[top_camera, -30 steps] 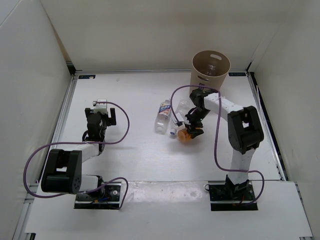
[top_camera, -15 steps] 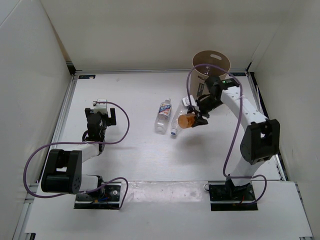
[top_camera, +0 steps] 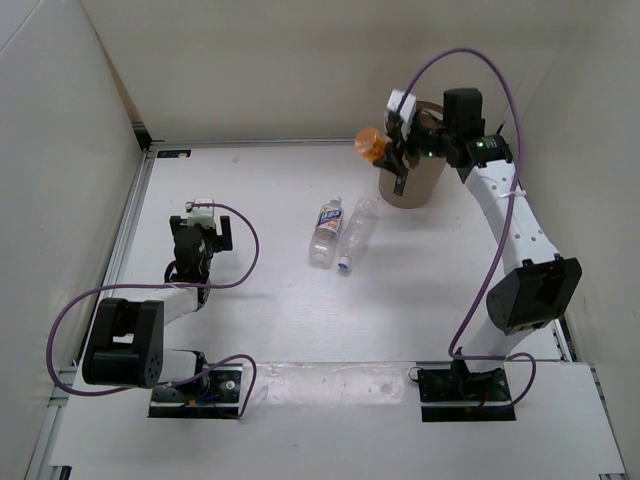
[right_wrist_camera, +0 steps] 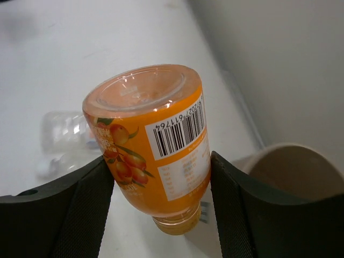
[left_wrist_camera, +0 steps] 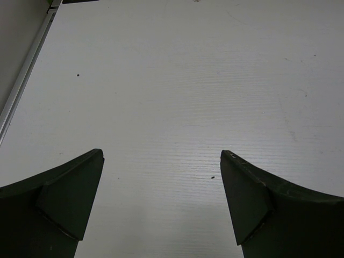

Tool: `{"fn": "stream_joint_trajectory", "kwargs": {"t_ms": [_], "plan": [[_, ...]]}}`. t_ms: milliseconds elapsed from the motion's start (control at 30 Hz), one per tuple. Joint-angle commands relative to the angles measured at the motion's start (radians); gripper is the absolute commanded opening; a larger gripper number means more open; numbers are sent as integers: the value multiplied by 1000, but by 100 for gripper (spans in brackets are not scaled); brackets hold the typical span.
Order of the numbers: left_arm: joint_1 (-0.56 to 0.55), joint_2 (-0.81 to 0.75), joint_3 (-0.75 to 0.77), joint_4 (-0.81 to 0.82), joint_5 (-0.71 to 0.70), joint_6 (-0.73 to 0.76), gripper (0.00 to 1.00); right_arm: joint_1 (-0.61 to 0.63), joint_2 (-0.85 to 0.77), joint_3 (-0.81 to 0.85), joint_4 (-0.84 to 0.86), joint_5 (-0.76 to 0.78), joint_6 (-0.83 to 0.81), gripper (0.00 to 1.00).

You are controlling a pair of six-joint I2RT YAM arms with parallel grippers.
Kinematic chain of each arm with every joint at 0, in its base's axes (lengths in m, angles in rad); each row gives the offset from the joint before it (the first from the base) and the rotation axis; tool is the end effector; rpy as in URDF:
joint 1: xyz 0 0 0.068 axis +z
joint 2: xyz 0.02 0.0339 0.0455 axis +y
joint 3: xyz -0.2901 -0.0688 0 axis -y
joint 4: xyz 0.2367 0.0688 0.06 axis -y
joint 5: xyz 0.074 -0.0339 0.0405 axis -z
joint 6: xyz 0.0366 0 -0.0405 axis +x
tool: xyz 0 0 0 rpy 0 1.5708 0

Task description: Put the plastic bottles in the bin

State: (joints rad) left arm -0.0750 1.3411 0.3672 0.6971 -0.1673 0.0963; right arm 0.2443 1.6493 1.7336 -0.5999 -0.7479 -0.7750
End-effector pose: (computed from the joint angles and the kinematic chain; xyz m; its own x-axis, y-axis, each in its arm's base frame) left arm 0.2423 -0.0121 0.2038 -0.2795 0.1161 -0.9531 -0.0592 0.9887 0.1378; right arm 0.3445 0.1115 0.4327 0.1840 -0.4828 -0.8562 -0.8716 0.3225 -0.3692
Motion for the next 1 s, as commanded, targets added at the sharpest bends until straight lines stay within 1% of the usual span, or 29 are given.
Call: {"fn": "stream_joint_trajectory", "kwargs": {"t_ms": [0,33,67,100,133,167,233,267,300,433,700,867,900,967], "plan": [[3,-7,-7,21,14,-7,100,-13,39,173,279,206,356,0],[3,-5,-7,22,15,-4,100,-16,97,200,267,229,373,0],[3,-6,-8,22,17,-4,100,-25,119,258,265,296,425,0],[3,-5,-7,22,15,-4,100,-28,139,320,255,317,443,0],[3,-5,-7,22,15,-6,100,-51,209,387,227,334,463,0],[4,-8,-7,24,15,-4,100,-56,233,423,213,382,536,0],[4,-5,-8,24,15,-3,100,-89,300,559,169,415,586,0],[4,-8,-7,21,15,-4,100,-99,354,584,119,454,623,0],[4,-7,-7,22,17,-6,100,-103,363,619,102,467,635,0],[4,-7,-8,22,17,-4,100,-117,363,571,89,524,621,0],[4,-8,-7,24,17,-3,100,-154,345,515,37,507,642,0],[4,-8,-8,24,15,-7,100,-157,343,508,31,501,638,9],[4,-5,-7,24,17,-6,100,-161,346,506,31,504,637,19],[4,-7,-7,24,17,-6,100,-160,349,506,32,510,640,33]]}}
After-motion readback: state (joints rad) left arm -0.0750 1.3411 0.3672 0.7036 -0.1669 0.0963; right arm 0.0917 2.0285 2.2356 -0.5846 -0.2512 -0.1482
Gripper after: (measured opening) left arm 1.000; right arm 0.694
